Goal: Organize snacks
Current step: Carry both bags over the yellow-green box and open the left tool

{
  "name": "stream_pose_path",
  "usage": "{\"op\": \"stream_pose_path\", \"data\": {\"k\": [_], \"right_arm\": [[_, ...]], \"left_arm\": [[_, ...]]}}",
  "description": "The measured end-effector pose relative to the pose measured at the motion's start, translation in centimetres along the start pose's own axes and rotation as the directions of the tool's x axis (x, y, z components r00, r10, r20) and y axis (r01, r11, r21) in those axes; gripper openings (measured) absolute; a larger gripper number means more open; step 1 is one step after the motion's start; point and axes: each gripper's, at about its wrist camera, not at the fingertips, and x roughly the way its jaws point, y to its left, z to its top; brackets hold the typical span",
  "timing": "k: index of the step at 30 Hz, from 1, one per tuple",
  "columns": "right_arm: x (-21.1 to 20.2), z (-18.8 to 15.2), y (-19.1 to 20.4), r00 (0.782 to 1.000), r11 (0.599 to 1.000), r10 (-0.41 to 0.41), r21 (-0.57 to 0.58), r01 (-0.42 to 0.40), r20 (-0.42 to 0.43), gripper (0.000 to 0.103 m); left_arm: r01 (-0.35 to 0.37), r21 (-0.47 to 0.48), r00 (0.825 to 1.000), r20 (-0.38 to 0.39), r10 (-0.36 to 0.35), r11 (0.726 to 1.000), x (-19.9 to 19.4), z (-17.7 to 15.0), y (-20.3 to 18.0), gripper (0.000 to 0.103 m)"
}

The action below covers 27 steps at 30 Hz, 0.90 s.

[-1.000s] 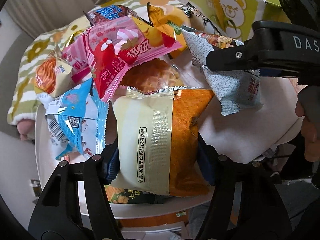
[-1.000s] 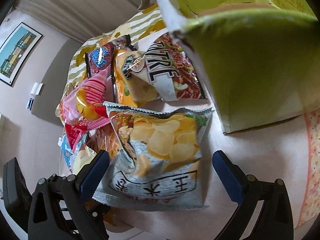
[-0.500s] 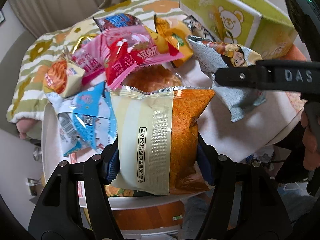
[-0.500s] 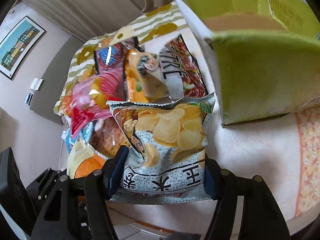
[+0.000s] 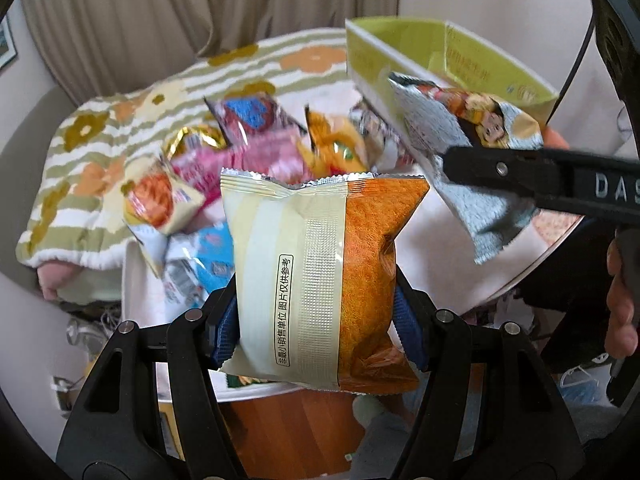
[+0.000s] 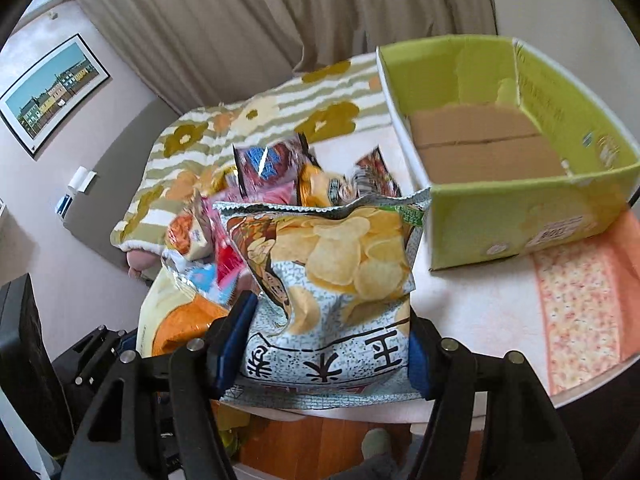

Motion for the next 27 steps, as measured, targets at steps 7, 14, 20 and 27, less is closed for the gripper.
{"op": "stream_pose_path", "data": {"k": [7, 14, 20, 27], "right_arm": [[-4.3, 2.2, -0.4, 0.995, 1.000, -0.028, 0.000, 0.028, 0.099, 0.062], [-5.9, 7.1, -3.4, 0.984, 0.997, -0.057, -0.033, 0.064, 0.171, 0.062], [-5.7, 11.7, -7.5, 0.978, 0.994, -0.076, -0.067, 0.091, 0.192, 0.062], [-4.3, 16.0, -13.0, 0.981, 0.991, -0.101, -0.072, 0.114, 0.166, 0.062]], "left_arm": [[-0.009, 0.032, 0.995, 0.100, 0.006, 0.999, -2.2, 3.7, -0.9, 0.062], [-0.020, 0.042, 0.988, 0.153, 0.013, 0.999, -1.5, 10.0, -2.8, 0.062], [0.026, 0.019, 0.989, 0.143, -0.028, 0.999, 2.1, 16.8, -5.9, 0.062], [0.100, -0.016, 0.993, 0.068, -0.099, 0.995, 8.1, 23.0, -10.9, 0.062]]}}
